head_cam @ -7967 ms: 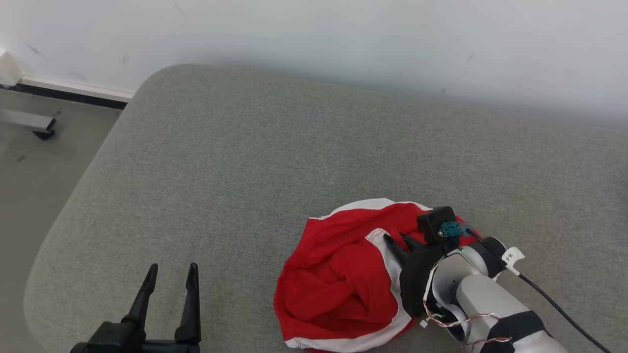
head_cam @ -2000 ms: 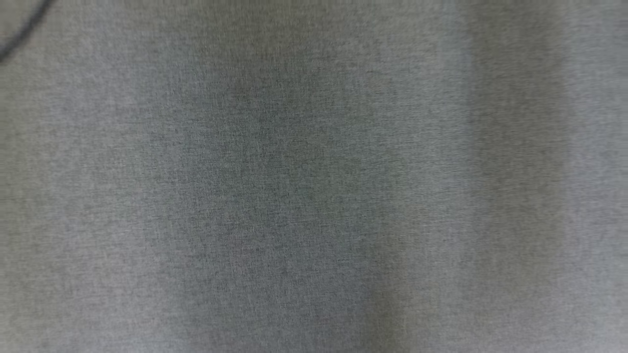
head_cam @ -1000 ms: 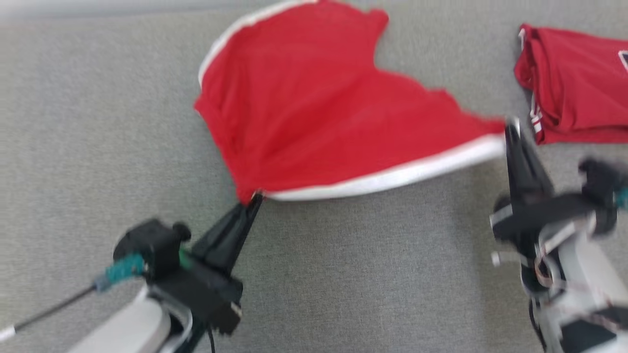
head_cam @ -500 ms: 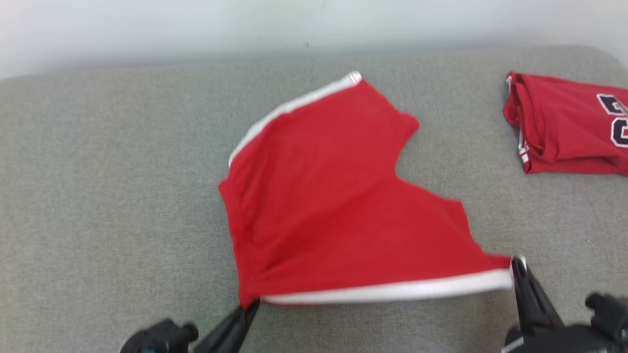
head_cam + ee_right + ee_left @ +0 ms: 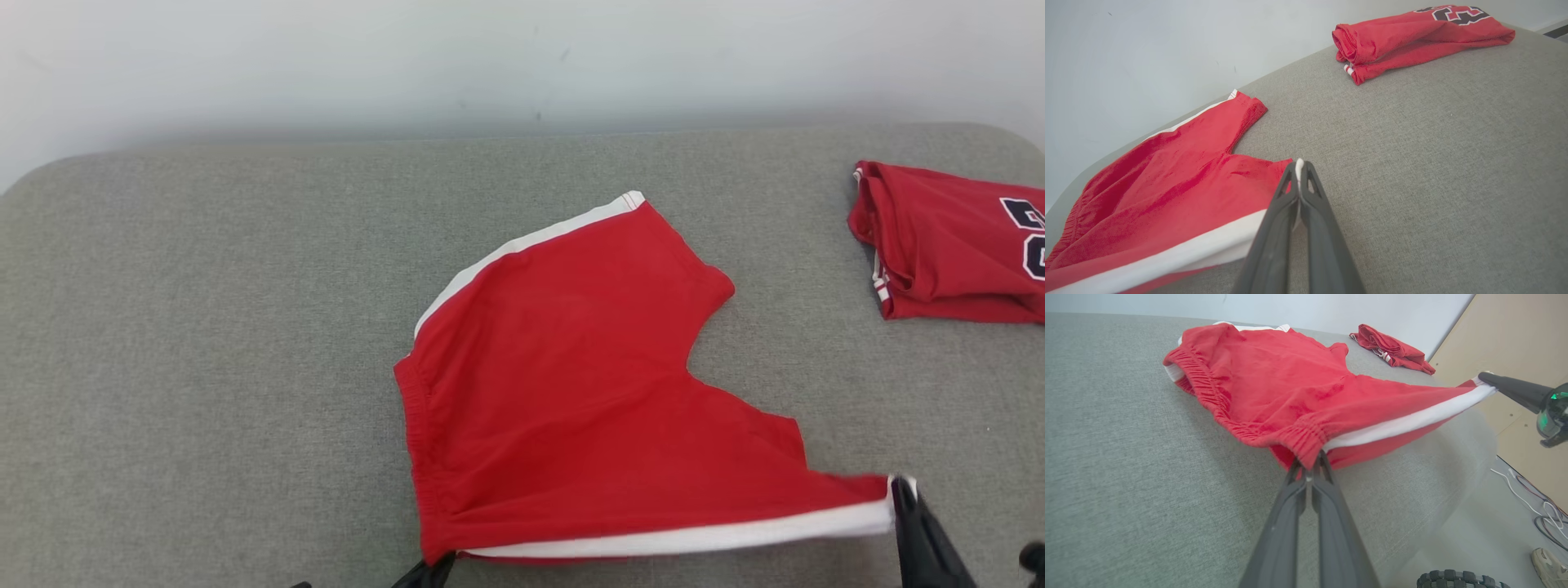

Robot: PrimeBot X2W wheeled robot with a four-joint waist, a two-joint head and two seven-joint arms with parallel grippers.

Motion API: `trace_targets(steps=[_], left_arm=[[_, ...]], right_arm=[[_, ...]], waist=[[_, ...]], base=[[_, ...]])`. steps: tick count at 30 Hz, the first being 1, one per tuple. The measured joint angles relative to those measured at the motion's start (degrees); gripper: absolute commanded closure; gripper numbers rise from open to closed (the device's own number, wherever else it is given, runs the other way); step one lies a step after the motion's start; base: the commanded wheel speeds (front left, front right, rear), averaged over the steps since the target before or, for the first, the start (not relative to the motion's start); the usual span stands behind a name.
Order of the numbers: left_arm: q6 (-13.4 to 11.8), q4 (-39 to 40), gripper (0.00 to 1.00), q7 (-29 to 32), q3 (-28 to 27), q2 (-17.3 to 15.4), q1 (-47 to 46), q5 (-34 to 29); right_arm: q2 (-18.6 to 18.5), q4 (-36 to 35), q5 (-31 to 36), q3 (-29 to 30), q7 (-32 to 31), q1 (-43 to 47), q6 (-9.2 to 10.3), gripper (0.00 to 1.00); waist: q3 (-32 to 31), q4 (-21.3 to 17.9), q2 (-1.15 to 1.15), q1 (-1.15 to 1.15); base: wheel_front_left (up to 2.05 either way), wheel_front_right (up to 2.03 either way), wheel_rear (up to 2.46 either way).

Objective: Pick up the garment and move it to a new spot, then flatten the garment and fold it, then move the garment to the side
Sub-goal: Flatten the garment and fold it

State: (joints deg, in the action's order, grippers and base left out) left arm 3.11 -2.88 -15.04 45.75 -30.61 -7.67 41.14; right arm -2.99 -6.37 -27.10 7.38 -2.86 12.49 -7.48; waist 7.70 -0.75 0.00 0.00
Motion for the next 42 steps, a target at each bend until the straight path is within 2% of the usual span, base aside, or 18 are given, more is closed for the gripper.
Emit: trace_targets(steps=[6, 13, 19, 20, 28, 36, 42], left_arm=[[0.5, 0.4, 1.0, 0.0, -1.1, 2.0, -1.0, -1.6], [1.9, -1.5, 1.0, 0.0, -2.8, 5.4, -5.5, -2.4], [2.9, -5.7, 1.0, 0.0, -3.8, 8.0, -11.2, -2.8], [3.2, -7.3, 1.0, 0.0, -4.3, 9.2, -13.4, -2.4], [4.0, -14.2, 1.0, 0.0, -4.8, 12.8, -22.2, -1.7], [4.3, -19.8, 1.0, 0.0, -2.5, 15.6, -29.9, -0.1], [4.3, -22.8, 1.0, 0.0, -1.8, 16.8, -33.0, 0.7]], right_arm=[[-1.5, 0.5, 1.1, 1.0, -2.4, -7.2, 0.0, 1.0], [-5.7, 7.3, 2.8, -1.2, -5.3, -20.6, 0.0, 1.0], [-9.0, 18.3, 4.9, -4.5, -5.6, -34.3, 0.0, 1.0], [-9.4, 22.5, 5.5, -5.4, -5.1, -38.8, 0.0, 1.0], [-10.5, 39.8, 8.8, -7.3, -2.2, -55.5, 0.0, 1.0], [-11.0, 54.8, 12.9, -8.1, 2.1, -67.9, 0.0, 1.0], [-10.7, 63.0, 14.8, -8.9, 5.4, -73.6, 0.0, 1.0]], waist=[[-0.3, 1.0, 0.0, 0.01], [-0.2, 3.2, 0.0, 0.0], [1.4, 5.0, 0.0, 0.01], [2.2, 5.7, 0.0, 0.01], [6.5, 8.4, 0.0, 0.01], [11.4, 11.4, 0.01, 0.02], [14.5, 13.1, 0.01, 0.02]], base=[[0.0, 0.0, 0.0], [0.0, 0.0, 0.0], [0.0, 0.0, 0.0], [0.0, 0.0, 0.0], [0.0, 0.0, 0.0], [0.0, 0.0, 0.0], [0.0, 0.0, 0.0]])
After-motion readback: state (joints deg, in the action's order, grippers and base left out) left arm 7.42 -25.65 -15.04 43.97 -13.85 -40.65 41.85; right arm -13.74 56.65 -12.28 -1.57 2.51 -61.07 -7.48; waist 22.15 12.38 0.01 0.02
